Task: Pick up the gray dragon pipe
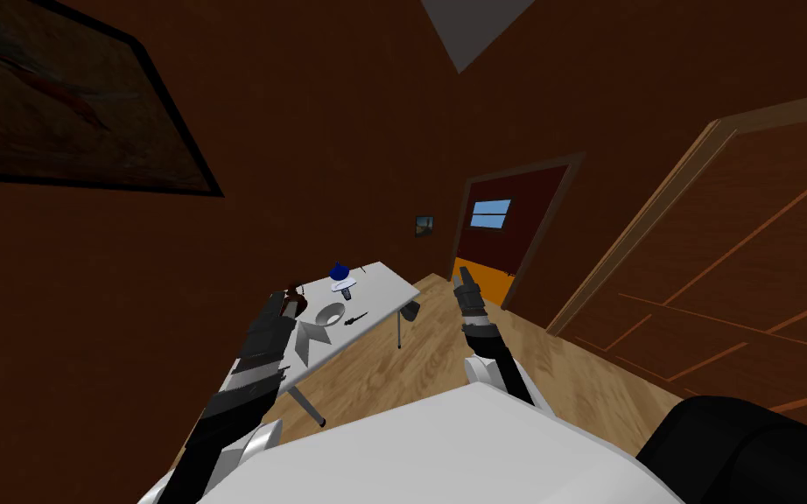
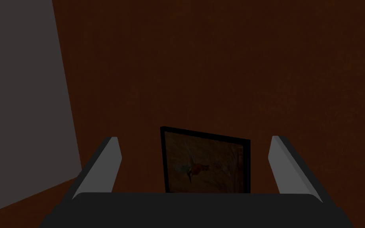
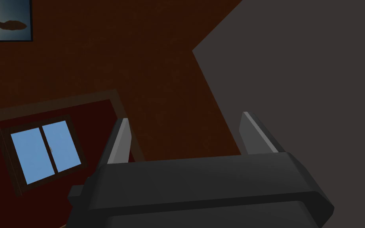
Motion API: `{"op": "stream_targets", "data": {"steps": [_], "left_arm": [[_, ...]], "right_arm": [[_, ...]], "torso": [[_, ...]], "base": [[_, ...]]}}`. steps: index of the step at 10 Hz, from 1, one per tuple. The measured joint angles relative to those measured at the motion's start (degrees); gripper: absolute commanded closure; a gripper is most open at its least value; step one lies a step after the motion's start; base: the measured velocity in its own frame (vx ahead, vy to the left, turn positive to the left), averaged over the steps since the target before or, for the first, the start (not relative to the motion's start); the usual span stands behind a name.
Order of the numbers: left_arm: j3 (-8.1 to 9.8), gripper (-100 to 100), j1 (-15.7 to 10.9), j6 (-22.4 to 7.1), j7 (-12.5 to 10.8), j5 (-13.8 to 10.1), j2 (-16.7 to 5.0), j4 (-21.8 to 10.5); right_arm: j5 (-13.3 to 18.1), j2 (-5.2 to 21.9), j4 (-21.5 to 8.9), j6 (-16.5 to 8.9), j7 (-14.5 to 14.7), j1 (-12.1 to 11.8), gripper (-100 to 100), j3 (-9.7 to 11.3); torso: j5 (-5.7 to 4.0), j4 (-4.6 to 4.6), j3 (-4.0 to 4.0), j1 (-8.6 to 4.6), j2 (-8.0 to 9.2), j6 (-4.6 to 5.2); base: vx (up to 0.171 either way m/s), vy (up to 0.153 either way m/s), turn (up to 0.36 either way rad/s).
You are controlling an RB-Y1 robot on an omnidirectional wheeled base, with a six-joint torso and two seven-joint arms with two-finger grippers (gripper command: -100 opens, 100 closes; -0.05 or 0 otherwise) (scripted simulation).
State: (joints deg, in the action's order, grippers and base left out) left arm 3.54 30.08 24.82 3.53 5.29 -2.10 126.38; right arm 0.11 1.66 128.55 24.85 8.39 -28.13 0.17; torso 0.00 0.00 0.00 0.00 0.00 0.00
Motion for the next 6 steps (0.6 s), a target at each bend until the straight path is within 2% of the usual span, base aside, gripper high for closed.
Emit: {"op": "stream_targets", "data": {"steps": [3, 6], "left_arm": [[1.44, -100, -1.3, -3.7, 0.3, -1.1, -3.0, -0.9], [2.67, -100, -2.3, -8.3, 0.8, -2.2, -4.9, -1.7]], "right_arm": [[0.0, 0.0, 0.0, 0.0, 0.0, 0.0, 0, 0.0], [0.0, 0.0, 0.0, 0.0, 0.0, 0.0, 0, 0.0]], "torso": [[-0.09, 0.01, 0.02, -0.40, 0.04, 0.01], [-0.08, 0.00, -0.01, -0.34, -0.01, 0.00]], "base": [[-0.005, -0.106, -0.029], [0.002, -0.095, -0.030]]}}
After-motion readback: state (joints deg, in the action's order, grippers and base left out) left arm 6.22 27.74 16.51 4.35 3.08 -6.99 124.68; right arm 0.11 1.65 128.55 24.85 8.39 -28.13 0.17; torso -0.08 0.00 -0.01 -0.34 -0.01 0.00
